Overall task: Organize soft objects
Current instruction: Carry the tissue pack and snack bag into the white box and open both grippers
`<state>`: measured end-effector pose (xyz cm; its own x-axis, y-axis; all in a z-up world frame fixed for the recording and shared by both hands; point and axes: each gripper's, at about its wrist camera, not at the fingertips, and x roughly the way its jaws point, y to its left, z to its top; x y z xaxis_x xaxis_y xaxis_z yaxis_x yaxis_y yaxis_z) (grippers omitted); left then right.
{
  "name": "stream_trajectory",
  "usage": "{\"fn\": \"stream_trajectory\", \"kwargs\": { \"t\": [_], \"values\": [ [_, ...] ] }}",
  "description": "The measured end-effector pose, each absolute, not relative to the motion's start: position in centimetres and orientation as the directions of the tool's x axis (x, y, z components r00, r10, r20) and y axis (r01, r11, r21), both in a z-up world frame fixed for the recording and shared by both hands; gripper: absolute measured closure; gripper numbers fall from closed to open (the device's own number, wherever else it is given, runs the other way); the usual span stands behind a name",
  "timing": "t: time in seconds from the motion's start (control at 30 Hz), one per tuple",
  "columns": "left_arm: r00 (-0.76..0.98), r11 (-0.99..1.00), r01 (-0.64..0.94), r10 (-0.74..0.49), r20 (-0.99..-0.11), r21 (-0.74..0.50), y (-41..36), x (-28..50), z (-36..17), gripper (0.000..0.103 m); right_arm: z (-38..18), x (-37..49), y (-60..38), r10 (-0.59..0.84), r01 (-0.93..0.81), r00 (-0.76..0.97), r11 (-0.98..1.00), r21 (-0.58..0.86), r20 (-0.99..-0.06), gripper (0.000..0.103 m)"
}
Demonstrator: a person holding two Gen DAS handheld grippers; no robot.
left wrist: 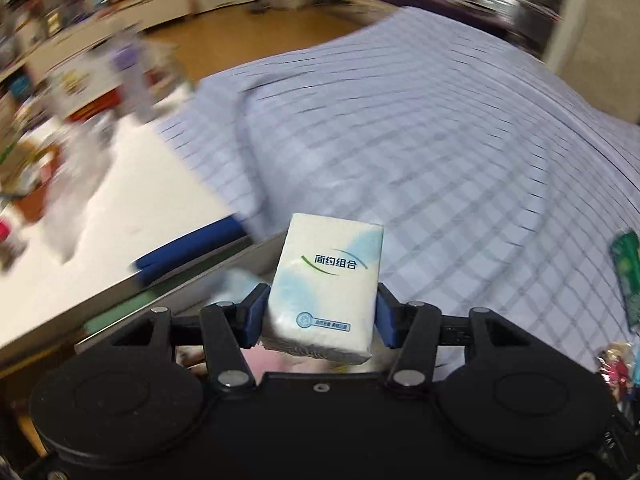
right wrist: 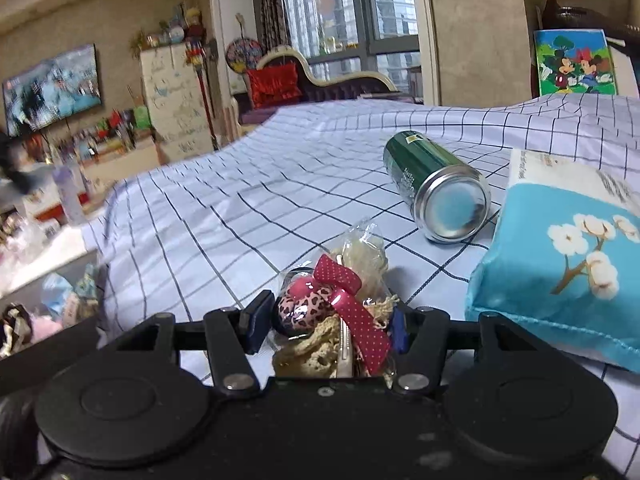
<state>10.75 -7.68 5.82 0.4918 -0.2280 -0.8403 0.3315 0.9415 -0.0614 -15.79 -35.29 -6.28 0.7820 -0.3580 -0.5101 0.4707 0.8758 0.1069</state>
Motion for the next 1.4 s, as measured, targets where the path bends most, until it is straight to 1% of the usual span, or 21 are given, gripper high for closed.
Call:
{"fn": "stream_trajectory", "kwargs": {
  "t": [0.1, 0.2, 0.27, 0.33, 0.43, 0.57, 0.7, 0.9, 1.07, 1.23, 1.4],
  "values": [
    [0.498, 0.962, 0.262, -0.197, -0.845, -0.07, -4.1, 11.8, 5.5, 0.051, -5.5, -14.4, -34.3, -0.385, 0.49, 0.732, 0.871, 0.041, -0.562, 0.047],
    [0.501, 0.976, 0.212, -0.15, -0.852, -0.048, -1.3, 12.4, 4.8, 0.051, -4.1, -12.3, -33.4, -0.316, 0.466, 0.72, 0.88, 0.092, -0.618, 0.048],
    [0.481, 0.977, 0.19, -0.175, -0.859, -0.093, 0.5, 12.8, 4.5, 0.051, -3.1, -10.5, -32.3, -0.259, 0.433, 0.717, 0.893, 0.122, -0.647, 0.048],
    [0.478, 0.972, 0.193, -0.21, -0.853, -0.131, 1.4, 12.8, 4.5, 0.051, -2.1, -8.5, -30.4, -0.218, 0.397, 0.713, 0.909, 0.127, -0.666, 0.048],
    [0.487, 0.969, 0.221, -0.207, -0.849, -0.11, 2.0, 12.5, 4.1, 0.051, -0.6, -5.1, -27.4, -0.145, 0.334, 0.709, 0.931, 0.148, -0.69, 0.048],
    [0.434, 0.958, 0.259, -0.227, -0.872, -0.12, 2.8, 12.5, 2.8, 0.051, 1.3, -0.7, -23.9, -0.037, 0.279, 0.695, 0.934, 0.223, -0.718, 0.048],
    [0.399, 0.948, 0.293, -0.237, -0.886, -0.122, 3.2, 12.3, 1.9, 0.051, 2.0, 3.1, -20.3, 0.06, 0.249, 0.661, 0.923, 0.293, -0.748, 0.048],
    [0.368, 0.953, 0.286, -0.205, -0.907, -0.1, 4.4, 12.2, 0.3, 0.051, 2.3, 7.0, -14.8, 0.017, 0.21, 0.639, 0.958, 0.196, -0.769, 0.048],
    [0.33, 0.966, 0.233, -0.188, -0.925, -0.113, 5.7, 12.4, -0.9, 0.051, 2.5, 9.6, -12.0, 0.004, 0.203, 0.629, 0.964, 0.169, -0.778, 0.048],
    [0.365, 0.969, 0.216, -0.194, -0.911, -0.12, 5.6, 11.9, -0.3, 0.051, 3.2, 11.4, -10.9, 0.008, 0.168, 0.627, 0.975, 0.145, -0.779, 0.048],
    [0.378, 0.971, 0.206, -0.192, -0.906, -0.12, 5.7, 11.6, -0.3, 0.051, 5.0, 12.0, -10.4, 0.002, 0.138, 0.659, 0.983, 0.123, -0.752, 0.047]
  ]
}}
